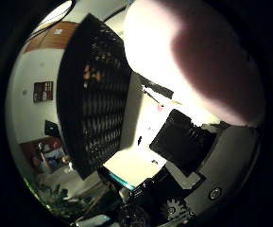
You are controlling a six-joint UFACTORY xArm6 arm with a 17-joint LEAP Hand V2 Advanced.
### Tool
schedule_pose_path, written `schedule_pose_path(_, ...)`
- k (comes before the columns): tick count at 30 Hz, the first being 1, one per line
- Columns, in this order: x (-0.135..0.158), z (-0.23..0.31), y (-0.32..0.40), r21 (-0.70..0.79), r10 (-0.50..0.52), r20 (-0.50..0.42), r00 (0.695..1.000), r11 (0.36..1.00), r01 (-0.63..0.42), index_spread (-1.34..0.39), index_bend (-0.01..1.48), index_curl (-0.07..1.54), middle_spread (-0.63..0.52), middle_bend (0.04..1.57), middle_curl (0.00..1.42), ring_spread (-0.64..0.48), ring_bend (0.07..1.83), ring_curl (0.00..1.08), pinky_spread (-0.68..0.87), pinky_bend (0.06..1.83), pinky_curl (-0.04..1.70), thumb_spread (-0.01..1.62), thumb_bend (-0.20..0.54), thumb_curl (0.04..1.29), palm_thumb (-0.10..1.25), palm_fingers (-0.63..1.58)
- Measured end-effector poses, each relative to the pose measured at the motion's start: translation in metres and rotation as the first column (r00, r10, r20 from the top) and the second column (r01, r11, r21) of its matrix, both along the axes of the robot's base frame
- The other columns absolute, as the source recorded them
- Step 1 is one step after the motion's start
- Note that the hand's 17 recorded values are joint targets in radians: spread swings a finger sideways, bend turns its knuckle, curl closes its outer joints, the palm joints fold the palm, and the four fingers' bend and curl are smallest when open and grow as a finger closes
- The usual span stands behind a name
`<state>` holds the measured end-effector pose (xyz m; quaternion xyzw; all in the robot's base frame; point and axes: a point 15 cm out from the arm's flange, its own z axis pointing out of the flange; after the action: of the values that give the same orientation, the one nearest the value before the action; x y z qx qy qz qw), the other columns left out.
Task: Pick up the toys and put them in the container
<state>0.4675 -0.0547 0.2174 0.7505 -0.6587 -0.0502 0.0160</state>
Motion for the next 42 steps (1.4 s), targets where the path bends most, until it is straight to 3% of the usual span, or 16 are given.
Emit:
schedule_pose_path(7,-0.017,0.1,0.018,0.001,0.018,-0.042,0.999,1.0,-0.018,-0.26,1.18,0.94,-0.2,1.32,1.0,-0.25,1.41,0.85,-0.15,1.29,1.11,1.06,-0.013,0.58,1.05,0.98)
schedule_pose_path(14,-0.022,0.197,0.045,-0.013,0.038,0.053,0.998,0.999,-0.037,-0.25,1.17,0.95,-0.19,1.32,0.99,-0.25,1.4,0.87,-0.15,1.23,1.22,1.03,-0.012,0.63,1.06,0.99)
schedule_pose_path(20,-0.038,0.244,0.092,-0.02,0.087,0.114,0.99,0.996,-0.085,-0.25,1.16,0.96,-0.19,1.31,0.99,-0.25,1.38,0.89,-0.15,1.19,1.28,1.01,-0.014,0.66,1.05,1.0)
schedule_pose_path(30,-0.062,0.256,0.199,-0.056,0.232,0.157,0.96,0.973,-0.225,-0.26,1.13,0.97,-0.19,1.28,1.0,-0.26,1.35,0.91,-0.16,1.14,1.34,0.99,-0.014,0.7,1.04,1.02)
schedule_pose_path(42,-0.039,0.231,0.283,-0.038,0.305,0.223,0.926,0.952,-0.305,-0.26,1.09,0.99,-0.2,1.26,1.01,-0.27,1.31,0.93,-0.17,1.1,1.37,0.96,-0.02,0.72,1.01,1.05)
